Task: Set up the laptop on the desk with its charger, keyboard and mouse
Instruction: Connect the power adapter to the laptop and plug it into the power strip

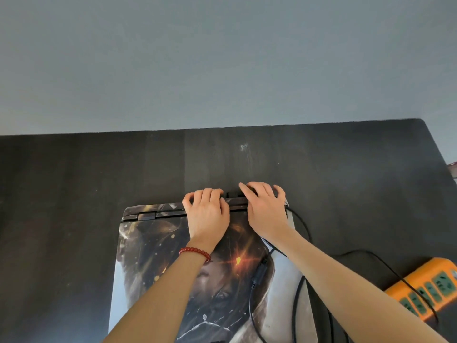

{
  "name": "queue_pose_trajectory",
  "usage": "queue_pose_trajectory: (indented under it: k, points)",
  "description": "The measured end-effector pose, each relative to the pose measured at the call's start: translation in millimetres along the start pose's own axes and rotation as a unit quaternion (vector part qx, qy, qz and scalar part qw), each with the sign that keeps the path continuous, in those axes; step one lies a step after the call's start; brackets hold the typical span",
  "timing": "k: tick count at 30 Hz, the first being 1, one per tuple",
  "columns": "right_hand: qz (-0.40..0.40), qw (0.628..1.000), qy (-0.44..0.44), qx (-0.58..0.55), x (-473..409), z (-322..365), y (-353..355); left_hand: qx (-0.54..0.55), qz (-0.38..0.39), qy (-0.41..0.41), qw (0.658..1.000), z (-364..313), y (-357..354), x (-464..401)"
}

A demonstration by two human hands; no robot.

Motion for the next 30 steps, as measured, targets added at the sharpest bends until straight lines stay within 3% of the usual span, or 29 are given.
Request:
queue_pose_trajectory:
  k: [3,9,12,16,23,27,30]
  points:
    - [-0.067,0.995,-0.067,0.004,35.0,-5.4,11.8,-0.03,0.017,-0.03,0.999,1.5,5.6,18.2]
    - [0.029,0.976,-0.215,-0.027,128.9,-20.9,13.8,-0.1,0.116,-0.047,0.987,14.3,17.8,94.1]
    - [0.102,0.977,-0.186,-0.013,156.8,-15.4,4.2,-0.108,0.148,-0.038,0.982,15.6,18.4,120.4]
    - [0.142,0.977,-0.161,-0.006,154.2,-17.8,2.8,-0.126,0.186,-0.017,0.974,14.6,17.9,130.2]
    - [0.136,0.981,-0.126,0.058,191.9,0.9,8.9,-0.079,0.22,-0.011,0.972,0.3,34.2,140.8]
    - [0.059,0.994,-0.028,0.093,261.1,13.8,20.5,-0.008,0.225,-0.118,0.967,-15.0,47.6,202.1]
    - [0.068,0.993,-0.009,0.093,302.3,-0.7,23.8,-0.013,0.212,-0.237,0.948,-22.2,52.4,250.0]
Point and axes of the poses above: each hand's wrist, its own x-axis away from the middle knuckle, its own y-axis out of the back of the hand, z = x × y, the point moved 2 cm from there along -x, towards the middle knuckle, and after that the axes turned 1 degree about -z, right-handed, at the moved point
